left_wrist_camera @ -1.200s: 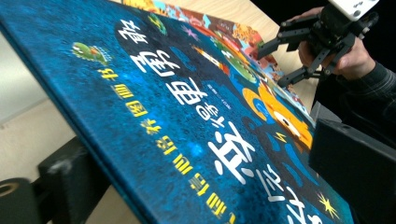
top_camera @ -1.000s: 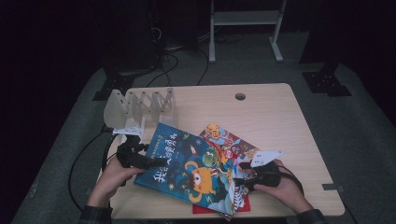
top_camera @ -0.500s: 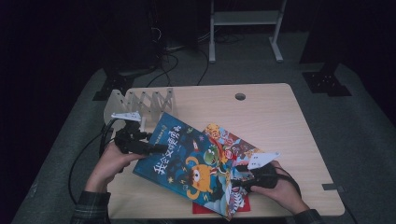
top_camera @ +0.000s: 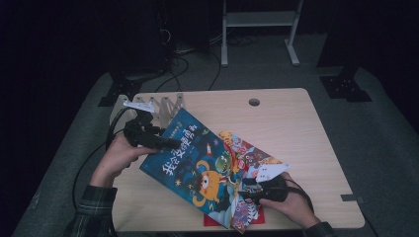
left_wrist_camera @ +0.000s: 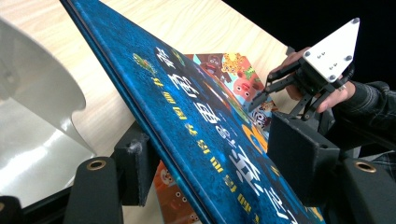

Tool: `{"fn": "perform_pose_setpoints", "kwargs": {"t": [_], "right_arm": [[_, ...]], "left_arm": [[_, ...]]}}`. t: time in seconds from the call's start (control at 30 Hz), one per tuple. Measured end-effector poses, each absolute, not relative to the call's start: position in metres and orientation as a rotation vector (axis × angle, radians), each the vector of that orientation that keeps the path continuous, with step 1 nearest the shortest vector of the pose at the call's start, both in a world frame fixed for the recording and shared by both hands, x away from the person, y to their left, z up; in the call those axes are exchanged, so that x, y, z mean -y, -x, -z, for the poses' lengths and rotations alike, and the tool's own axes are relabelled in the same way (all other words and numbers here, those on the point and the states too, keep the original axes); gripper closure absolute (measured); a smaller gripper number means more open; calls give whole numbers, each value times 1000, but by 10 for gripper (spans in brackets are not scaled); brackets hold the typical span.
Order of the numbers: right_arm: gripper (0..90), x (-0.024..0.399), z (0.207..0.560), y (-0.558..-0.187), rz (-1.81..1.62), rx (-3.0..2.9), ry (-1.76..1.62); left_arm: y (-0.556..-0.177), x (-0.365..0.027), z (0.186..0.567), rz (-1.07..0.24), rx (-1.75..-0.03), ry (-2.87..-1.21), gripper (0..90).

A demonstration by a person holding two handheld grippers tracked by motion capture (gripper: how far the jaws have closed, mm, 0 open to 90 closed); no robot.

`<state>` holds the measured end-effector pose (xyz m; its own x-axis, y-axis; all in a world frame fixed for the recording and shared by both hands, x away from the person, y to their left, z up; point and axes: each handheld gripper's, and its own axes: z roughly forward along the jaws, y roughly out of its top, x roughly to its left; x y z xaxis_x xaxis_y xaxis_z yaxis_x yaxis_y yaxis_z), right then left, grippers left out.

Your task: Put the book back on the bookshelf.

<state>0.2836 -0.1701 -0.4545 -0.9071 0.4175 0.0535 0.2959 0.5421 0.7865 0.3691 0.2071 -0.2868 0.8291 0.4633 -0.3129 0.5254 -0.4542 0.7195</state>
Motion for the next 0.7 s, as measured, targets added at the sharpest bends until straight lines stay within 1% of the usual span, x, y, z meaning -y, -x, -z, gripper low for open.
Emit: {"fn": "perform_pose_setpoints", "kwargs": {"t": [0.03,0.1,0.17,0.27,0.37,0.4,0.53,0.7], "right_arm": [[558,169,454,-283,-1302,-2630,-616],[615,166,454,-282,-1299,-2624,-625],[691,165,454,-281,-1301,-2616,-628],[781,162,454,-280,-1291,-2609,-636],[830,159,454,-280,-1290,-2604,-636],[863,157,454,-279,-1297,-2610,-641],[885,152,454,-280,-1302,-2613,-632],[888,143,455,-280,-1298,-2599,-628]], "left_arm": [[-370,-205,284,87,-718,-2129,355],[-372,-202,278,79,-704,-2146,360],[-374,-198,273,77,-691,-2160,361],[-376,-194,267,74,-681,-2179,371],[-379,-189,260,65,-665,-2199,385],[-379,-187,257,65,-660,-2206,390],[-380,-180,248,50,-637,-2224,399],[-381,-172,235,21,-607,-2264,419]]}}
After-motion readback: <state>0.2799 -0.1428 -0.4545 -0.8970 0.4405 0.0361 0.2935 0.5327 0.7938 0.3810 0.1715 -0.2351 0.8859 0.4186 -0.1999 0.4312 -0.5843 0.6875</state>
